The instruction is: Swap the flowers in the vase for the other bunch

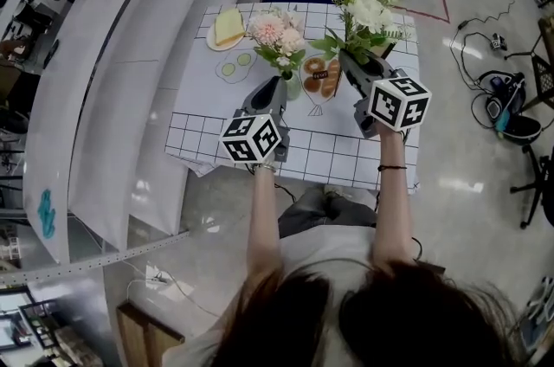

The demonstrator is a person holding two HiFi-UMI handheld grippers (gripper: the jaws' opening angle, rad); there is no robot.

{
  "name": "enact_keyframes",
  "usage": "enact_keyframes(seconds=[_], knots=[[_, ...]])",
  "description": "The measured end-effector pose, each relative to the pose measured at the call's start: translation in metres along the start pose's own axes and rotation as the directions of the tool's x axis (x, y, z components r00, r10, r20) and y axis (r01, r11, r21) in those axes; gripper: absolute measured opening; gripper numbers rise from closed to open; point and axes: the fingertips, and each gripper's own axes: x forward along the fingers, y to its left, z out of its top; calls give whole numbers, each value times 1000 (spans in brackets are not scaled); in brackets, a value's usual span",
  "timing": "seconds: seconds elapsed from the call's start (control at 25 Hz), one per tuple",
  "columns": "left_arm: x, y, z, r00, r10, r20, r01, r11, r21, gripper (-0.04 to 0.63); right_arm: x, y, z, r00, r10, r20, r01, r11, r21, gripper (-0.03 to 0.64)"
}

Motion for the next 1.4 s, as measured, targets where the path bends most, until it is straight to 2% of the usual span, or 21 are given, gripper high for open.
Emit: enact_keyframes(seconds=[0.24, 0.68, 1.4], knots=[[7, 9, -7, 999, -10, -37, 9, 1000, -14, 77, 2, 2, -9, 1000, -16, -12, 16, 1000, 8, 54], [22, 15, -13, 996, -53, -77, 52, 999, -12, 130, -3, -5, -15, 997, -76, 8, 76, 997, 30, 54], [43, 20, -25, 983, -103, -151, 107, 994, 16, 186, 0, -9, -19, 995, -98, 7, 98, 995, 9, 54]])
